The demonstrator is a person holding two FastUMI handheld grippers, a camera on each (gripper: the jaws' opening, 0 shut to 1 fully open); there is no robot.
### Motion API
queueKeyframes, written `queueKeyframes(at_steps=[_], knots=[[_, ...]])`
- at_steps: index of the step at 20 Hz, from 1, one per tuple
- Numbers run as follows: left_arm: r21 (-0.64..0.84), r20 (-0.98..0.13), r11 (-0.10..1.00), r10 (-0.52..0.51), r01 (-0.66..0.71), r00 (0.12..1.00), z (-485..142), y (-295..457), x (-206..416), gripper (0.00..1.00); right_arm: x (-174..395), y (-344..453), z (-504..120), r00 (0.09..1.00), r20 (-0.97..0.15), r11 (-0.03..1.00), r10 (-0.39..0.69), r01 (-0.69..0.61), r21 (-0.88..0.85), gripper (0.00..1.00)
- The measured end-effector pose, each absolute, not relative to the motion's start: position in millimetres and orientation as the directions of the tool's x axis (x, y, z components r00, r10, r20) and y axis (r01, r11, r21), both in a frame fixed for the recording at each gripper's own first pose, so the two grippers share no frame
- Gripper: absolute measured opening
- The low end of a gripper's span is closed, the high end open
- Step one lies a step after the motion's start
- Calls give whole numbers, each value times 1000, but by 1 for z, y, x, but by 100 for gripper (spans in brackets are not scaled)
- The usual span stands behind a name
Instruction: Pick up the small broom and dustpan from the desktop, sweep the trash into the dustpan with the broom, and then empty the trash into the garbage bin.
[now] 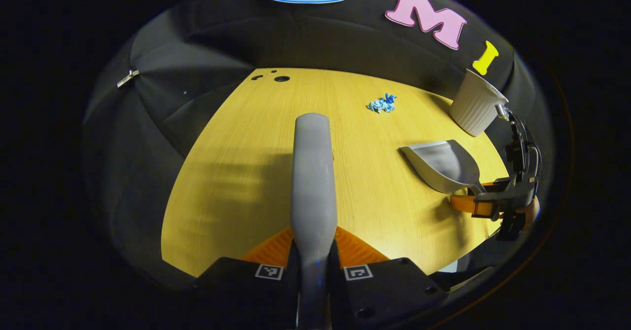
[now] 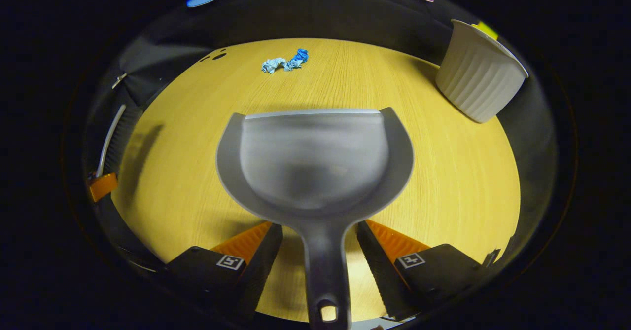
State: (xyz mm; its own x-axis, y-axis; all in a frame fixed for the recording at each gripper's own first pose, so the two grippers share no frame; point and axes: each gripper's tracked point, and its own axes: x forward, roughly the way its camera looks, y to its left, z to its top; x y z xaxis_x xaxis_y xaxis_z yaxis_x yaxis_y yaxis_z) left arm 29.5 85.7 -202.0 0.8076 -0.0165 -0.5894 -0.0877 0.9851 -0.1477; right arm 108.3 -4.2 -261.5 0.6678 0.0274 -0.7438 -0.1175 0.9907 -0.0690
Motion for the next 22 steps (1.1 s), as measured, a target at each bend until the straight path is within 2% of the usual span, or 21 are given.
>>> queueKeyframes(at_steps=[2, 4, 5, 7, 8, 10, 11, 14, 15, 16, 19, 22], knots=[[-145, -589, 985, -10, -94, 808, -202, 89, 28, 33, 110, -5, -258, 672, -739, 988, 43, -139, -69, 92], [-149, -586, 984, -5, -102, 810, -200, 90, 27, 33, 110, -4, -261, 662, -748, 984, 52, -163, -77, 82], [-152, -584, 983, -5, -103, 811, -199, 89, 28, 33, 107, -6, -260, 652, -756, 982, 57, -171, -73, 62], [-148, -583, 984, -2, -104, 813, -196, 87, 30, 33, 104, -9, -259, 636, -769, 980, 67, -186, -68, 40], [-144, -582, 984, 0, -103, 813, -195, 86, 33, 30, 103, -9, -259, 629, -773, 978, 75, -199, -68, 40], [-138, -576, 985, 4, -102, 817, -191, 83, 42, 33, 105, -9, -259, 630, -771, 975, 89, -212, -61, 40], [-133, -573, 986, 8, -103, 820, -189, 82, 48, 30, 107, -9, -258, 639, -763, 975, 95, -214, -58, 40], [-114, -559, 989, 17, -97, 829, -180, 82, 72, 30, 112, -9, -259, 652, -751, 974, 106, -221, -54, 40], [-118, -558, 988, 14, -96, 830, -176, 82, 83, 34, 112, -10, -258, 654, -748, 973, 110, -225, -54, 39], [-124, -559, 988, 12, -97, 829, -174, 82, 92, 30, 113, -11, -256, 660, -743, 972, 115, -228, -52, 39], [-112, -565, 989, 16, -96, 825, -165, 86, 125, 30, 111, -17, -247, 677, -724, 970, 134, -240, -45, 39], [-37, -562, 998, 24, -54, 827, -154, 89, 162, 27, 110, -21, -239, 679, -718, 971, 154, -240, -19, 39]])
